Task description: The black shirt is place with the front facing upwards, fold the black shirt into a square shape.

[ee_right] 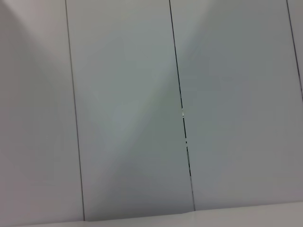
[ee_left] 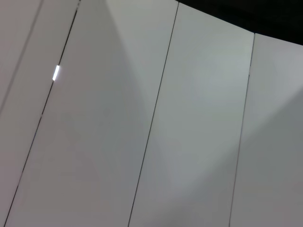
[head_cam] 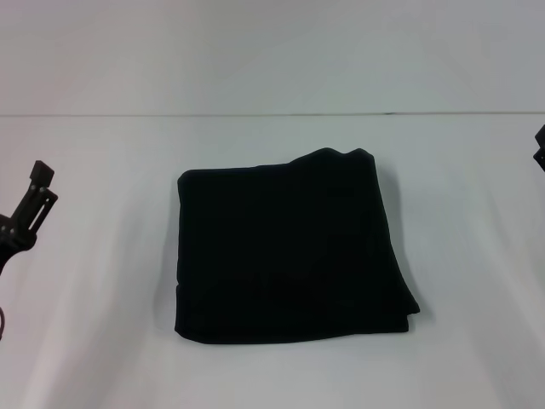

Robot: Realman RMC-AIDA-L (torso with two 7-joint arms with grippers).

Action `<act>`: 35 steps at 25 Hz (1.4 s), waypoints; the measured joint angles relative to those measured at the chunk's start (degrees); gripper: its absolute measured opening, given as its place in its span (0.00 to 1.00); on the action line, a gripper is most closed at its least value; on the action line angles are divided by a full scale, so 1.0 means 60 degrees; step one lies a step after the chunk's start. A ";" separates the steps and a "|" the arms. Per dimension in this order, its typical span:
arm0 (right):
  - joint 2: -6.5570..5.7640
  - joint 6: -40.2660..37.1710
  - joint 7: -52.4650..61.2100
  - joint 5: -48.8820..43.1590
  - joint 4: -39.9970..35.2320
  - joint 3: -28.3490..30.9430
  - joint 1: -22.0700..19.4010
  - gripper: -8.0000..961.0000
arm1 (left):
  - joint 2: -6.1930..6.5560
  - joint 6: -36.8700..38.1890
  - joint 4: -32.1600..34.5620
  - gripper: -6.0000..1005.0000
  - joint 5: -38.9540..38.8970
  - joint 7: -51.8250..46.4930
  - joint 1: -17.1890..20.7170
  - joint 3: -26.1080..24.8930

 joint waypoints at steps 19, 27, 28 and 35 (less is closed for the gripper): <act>-0.0006 -0.0304 -0.0009 -0.0001 -0.0017 0.1170 -0.0438 0.93 | 0.0019 -0.0040 0.0036 0.93 0.0008 -0.0014 -0.0219 -0.0013; 0.0007 -0.0593 -0.0014 -0.0001 0.0003 0.1247 -0.0440 0.93 | 0.0019 -0.0166 0.0074 0.93 -0.0001 0.0038 -0.0231 -0.0042; 0.0002 -0.0624 -0.0014 -0.0002 0.0005 0.1249 -0.0440 0.93 | 0.0017 -0.0245 0.0105 0.93 -0.0001 0.0041 -0.0257 -0.0053; -0.0025 -0.0688 -0.0015 -0.0002 -0.0084 0.1348 -0.0373 0.93 | -0.0004 -0.0624 0.0137 0.93 -0.0012 0.0114 -0.0364 -0.0198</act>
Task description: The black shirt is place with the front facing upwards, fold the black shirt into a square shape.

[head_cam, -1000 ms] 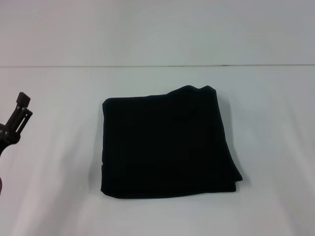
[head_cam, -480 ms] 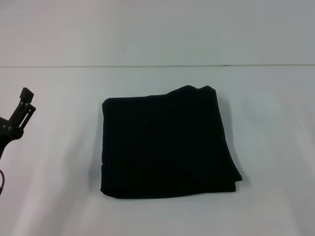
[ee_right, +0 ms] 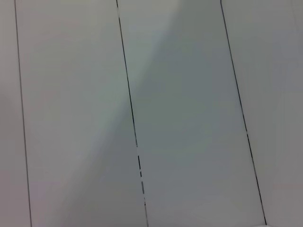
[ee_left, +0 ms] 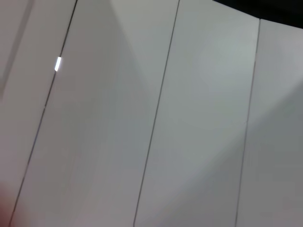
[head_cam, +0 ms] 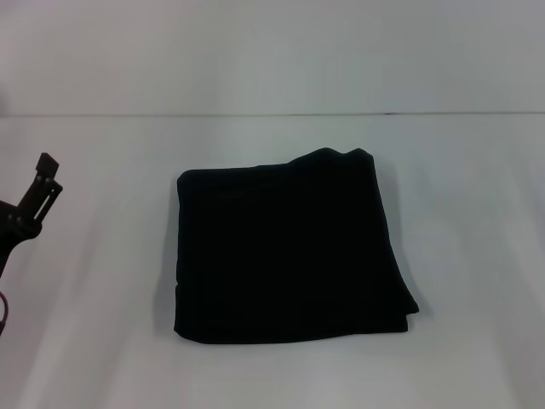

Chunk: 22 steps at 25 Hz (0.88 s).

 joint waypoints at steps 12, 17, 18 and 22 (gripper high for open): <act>-0.0011 -0.0059 0.0000 0.0000 -0.0059 0.0022 -0.0039 0.93 | -0.0021 -0.0086 -0.0169 0.93 0.0030 0.0306 -0.0118 -0.0065; 0.0007 -0.0192 0.0000 0.0000 -0.0058 0.0022 -0.0063 0.93 | -0.0021 -0.0099 -0.0179 0.93 0.0067 0.0311 -0.0068 -0.0052; 0.0011 -0.0230 0.0000 0.0001 -0.0056 0.0021 -0.0063 0.93 | -0.0024 -0.0103 -0.0179 0.93 0.0074 0.0311 -0.0061 -0.0044; 0.0006 -0.0288 0.0000 0.0001 -0.0054 0.0000 -0.0066 0.93 | -0.0035 -0.0114 -0.0231 0.93 0.0081 0.0312 -0.0035 -0.0031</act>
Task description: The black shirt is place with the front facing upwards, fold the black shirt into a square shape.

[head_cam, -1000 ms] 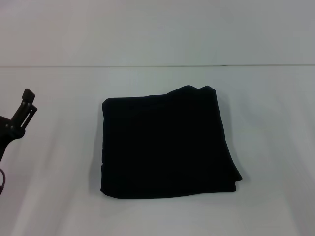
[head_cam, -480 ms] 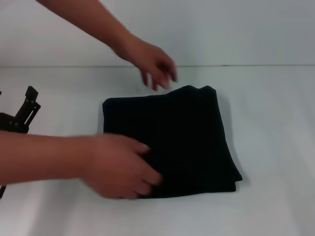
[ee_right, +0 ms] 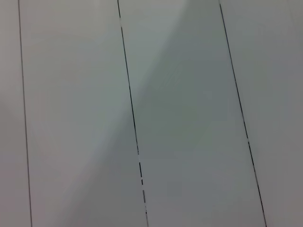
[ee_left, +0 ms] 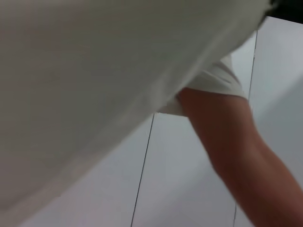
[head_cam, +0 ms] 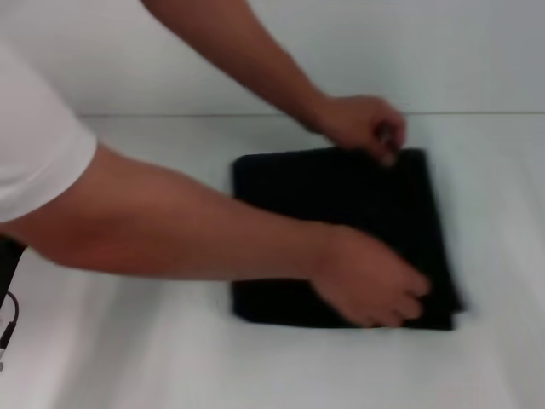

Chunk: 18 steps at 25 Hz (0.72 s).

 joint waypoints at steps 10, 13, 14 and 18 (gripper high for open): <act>-0.0007 -0.0136 0.0000 0.0001 -0.0006 0.0011 0.0080 0.93 | -0.0011 0.0000 -0.0143 0.93 0.0018 -0.0001 0.0019 0.0025; -0.0002 -0.0245 0.0000 0.0001 0.0000 -0.0011 0.0085 0.93 | 0.0000 0.0000 -0.0185 0.93 0.0019 0.0000 0.0019 0.0024; -0.0001 -0.0259 0.0000 0.0001 0.0006 -0.0012 0.0086 0.93 | 0.0006 0.0001 -0.0186 0.93 0.0019 -0.0001 0.0019 0.0024; 0.0017 -0.0261 0.0000 0.0001 0.0017 -0.0011 0.0113 0.93 | 0.0013 0.0003 -0.0181 0.93 0.0019 -0.0001 0.0012 0.0023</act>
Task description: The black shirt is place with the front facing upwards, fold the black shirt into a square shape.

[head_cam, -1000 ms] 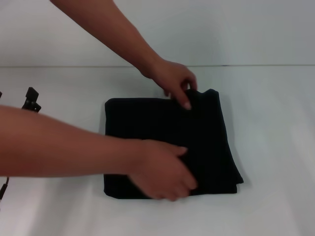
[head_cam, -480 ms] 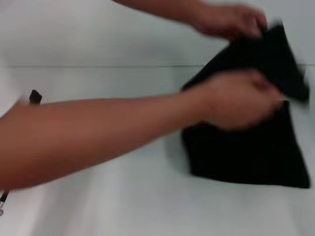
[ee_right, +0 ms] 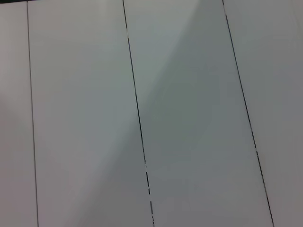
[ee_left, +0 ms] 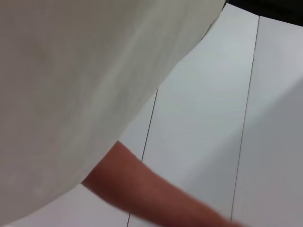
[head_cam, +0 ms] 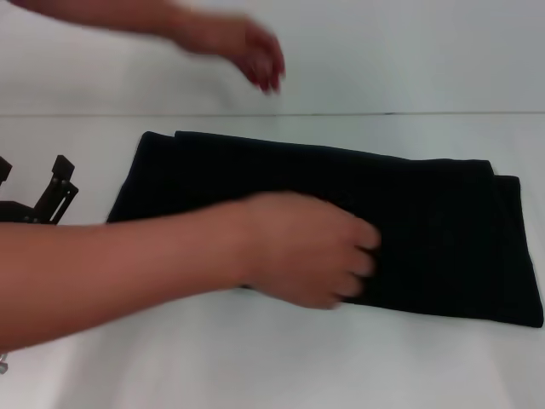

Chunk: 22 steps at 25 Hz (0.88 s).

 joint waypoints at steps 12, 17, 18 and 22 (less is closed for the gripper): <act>0.0001 0.0077 0.0000 0.0000 0.0045 0.0022 0.0271 0.93 | 0.0014 0.0000 0.0037 0.93 -0.0001 0.0000 -0.0091 0.0000; 0.0000 0.0104 0.0000 0.0000 0.0058 -0.0011 0.0412 0.93 | 0.0029 0.0000 0.0066 0.93 -0.0001 0.0003 -0.0095 0.0000; -0.0002 0.0106 0.0000 0.0000 0.0062 -0.0015 0.0441 0.93 | 0.0035 0.0000 0.0069 0.93 -0.0001 0.0005 -0.0096 0.0000; -0.0004 0.0121 0.0000 -0.0010 0.0066 -0.0037 0.0478 0.93 | 0.0048 0.0001 0.0075 0.93 -0.0001 0.0013 -0.0096 0.0000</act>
